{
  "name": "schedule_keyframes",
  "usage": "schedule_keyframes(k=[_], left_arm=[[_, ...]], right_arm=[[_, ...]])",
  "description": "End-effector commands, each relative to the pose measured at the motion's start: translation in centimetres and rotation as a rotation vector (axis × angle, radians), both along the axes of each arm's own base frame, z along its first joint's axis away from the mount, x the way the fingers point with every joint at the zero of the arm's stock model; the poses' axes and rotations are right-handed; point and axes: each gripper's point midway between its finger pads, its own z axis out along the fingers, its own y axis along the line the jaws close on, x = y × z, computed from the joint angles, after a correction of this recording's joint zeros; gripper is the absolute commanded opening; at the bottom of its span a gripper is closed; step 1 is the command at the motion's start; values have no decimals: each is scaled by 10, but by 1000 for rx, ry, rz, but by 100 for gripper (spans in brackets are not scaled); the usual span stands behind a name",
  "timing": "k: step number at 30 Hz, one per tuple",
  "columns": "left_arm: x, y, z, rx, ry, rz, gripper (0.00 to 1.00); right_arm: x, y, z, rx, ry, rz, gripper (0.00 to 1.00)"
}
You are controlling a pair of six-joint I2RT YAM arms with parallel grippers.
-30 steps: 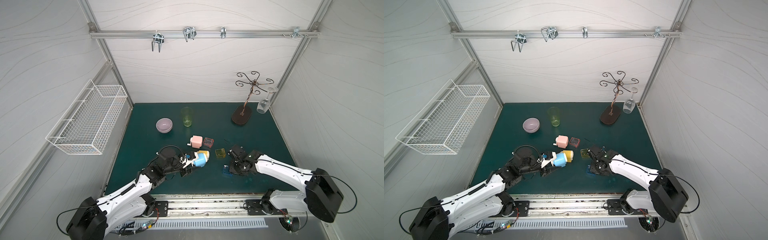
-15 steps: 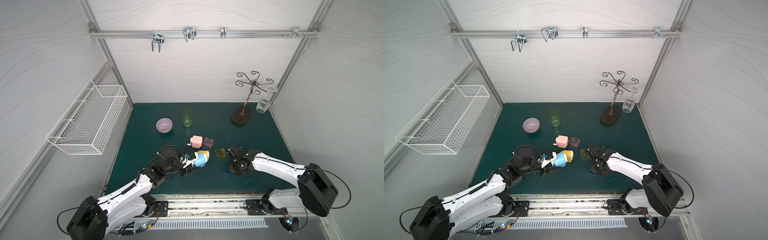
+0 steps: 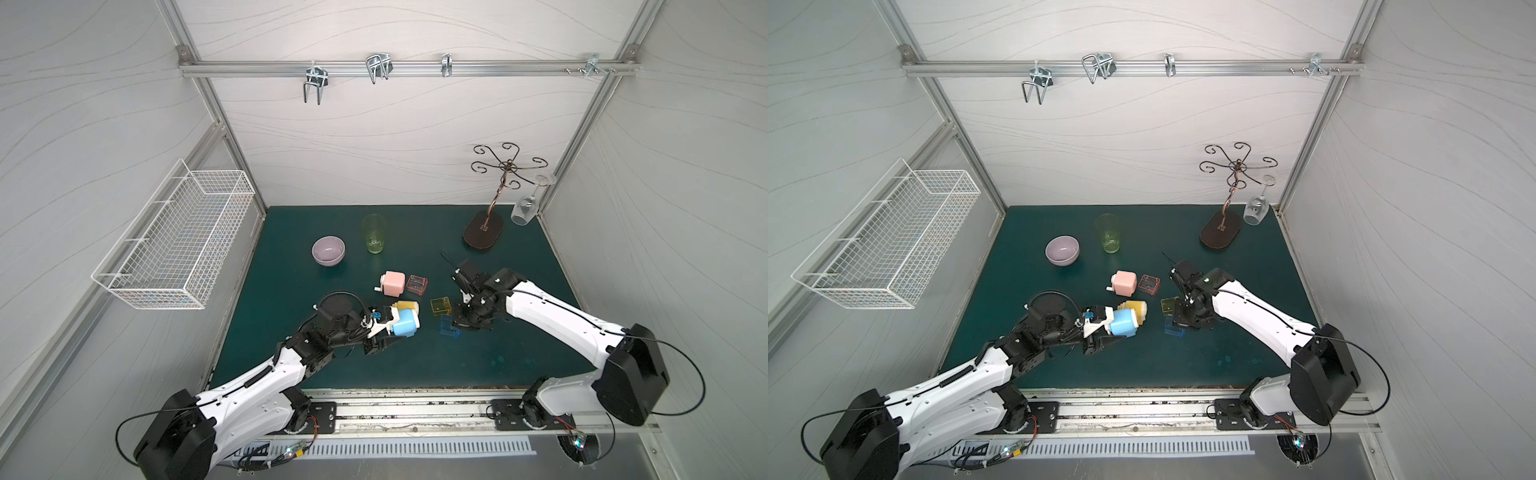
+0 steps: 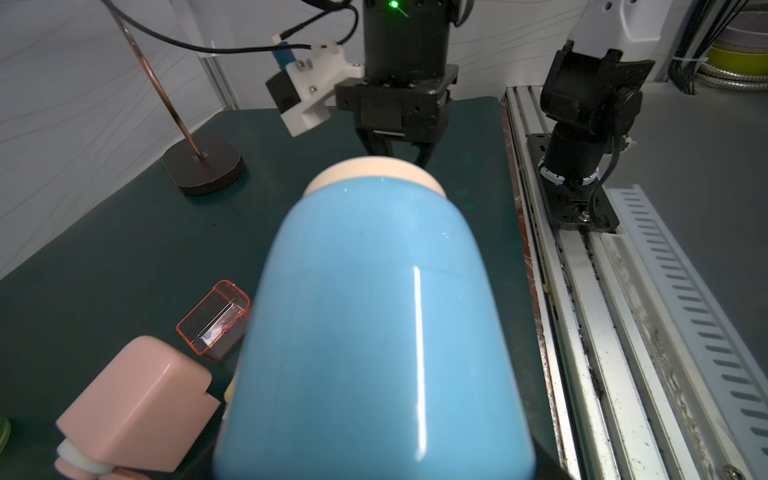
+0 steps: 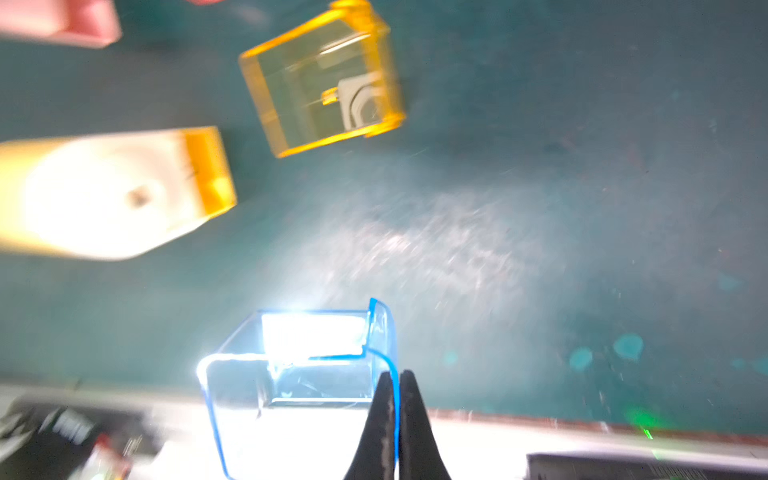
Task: Put the tray back into the pencil sharpener
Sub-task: Pick up the container from the center of the board, then close the container of the pencil sharpener.
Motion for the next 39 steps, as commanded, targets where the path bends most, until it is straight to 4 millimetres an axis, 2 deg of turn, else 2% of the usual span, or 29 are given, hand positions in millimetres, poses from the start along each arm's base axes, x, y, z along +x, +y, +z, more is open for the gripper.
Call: schedule_keyframes(k=[1,7,11,20,30,39], left_arm=[[-4,-19,54,-108,-158,-115,0],[-17,-33,75,-113,-189,-231,0],[-23,-42,75,-87,-205,-286,0],[-14,-50,68,-21,-170,-250,0],[7,-55,79,-93,-83,-116,0],[9,-57,78,-144,-25,-96,0]], right_arm=[[-40,-17,21,-61,182,120,0],[-43,-12,58,-52,184,175,0],[-43,-8,72,-53,189,198,0],[-31,-2,95,-98,128,213,0],[-29,2,95,-163,86,242,0],[-23,18,100,-130,60,239,0]])
